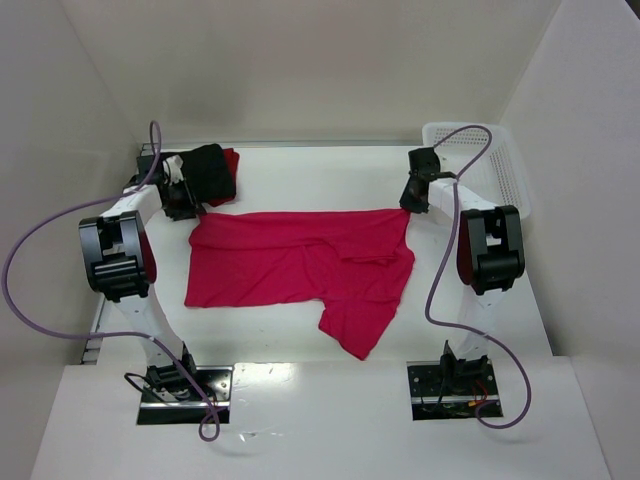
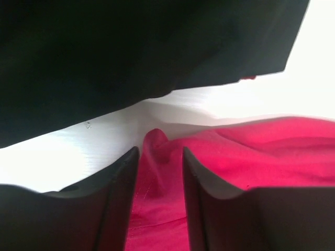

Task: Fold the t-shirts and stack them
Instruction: Fold the flattened tshirt in 1/3 of the way

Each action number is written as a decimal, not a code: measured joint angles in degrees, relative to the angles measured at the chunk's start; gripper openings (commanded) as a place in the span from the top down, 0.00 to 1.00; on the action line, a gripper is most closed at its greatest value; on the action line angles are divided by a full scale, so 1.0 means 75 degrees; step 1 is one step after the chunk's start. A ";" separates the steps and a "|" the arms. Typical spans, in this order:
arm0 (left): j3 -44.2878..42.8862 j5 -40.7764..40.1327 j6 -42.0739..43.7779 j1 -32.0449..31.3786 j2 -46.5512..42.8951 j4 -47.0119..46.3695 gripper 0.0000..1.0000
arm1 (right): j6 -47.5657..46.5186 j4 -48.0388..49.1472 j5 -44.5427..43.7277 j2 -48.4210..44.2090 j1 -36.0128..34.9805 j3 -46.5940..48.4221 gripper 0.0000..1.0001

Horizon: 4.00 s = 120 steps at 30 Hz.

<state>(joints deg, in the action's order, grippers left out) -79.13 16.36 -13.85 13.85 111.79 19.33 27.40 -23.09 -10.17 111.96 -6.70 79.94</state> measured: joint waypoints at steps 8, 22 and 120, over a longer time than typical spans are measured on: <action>-0.0009 -0.0006 0.0061 0.0000 -0.0393 0.0105 0.37 | -0.0178 0.0119 0.0807 -0.0428 0.0000 -0.0239 0.05; 0.0338 -0.0108 0.0114 -0.0335 -0.1585 0.0093 0.36 | -0.0472 0.0729 0.2538 -0.1947 -0.0079 -0.1014 0.08; 0.0493 -0.2189 -0.1215 -0.0714 0.0242 -0.0740 0.72 | -0.0125 -0.0015 0.1157 -0.0892 -0.1539 -0.1973 0.84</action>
<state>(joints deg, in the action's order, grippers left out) -75.44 -0.05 -22.96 8.49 113.60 13.78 26.46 -23.20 -1.50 105.27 -18.24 65.14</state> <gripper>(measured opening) 0.184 0.164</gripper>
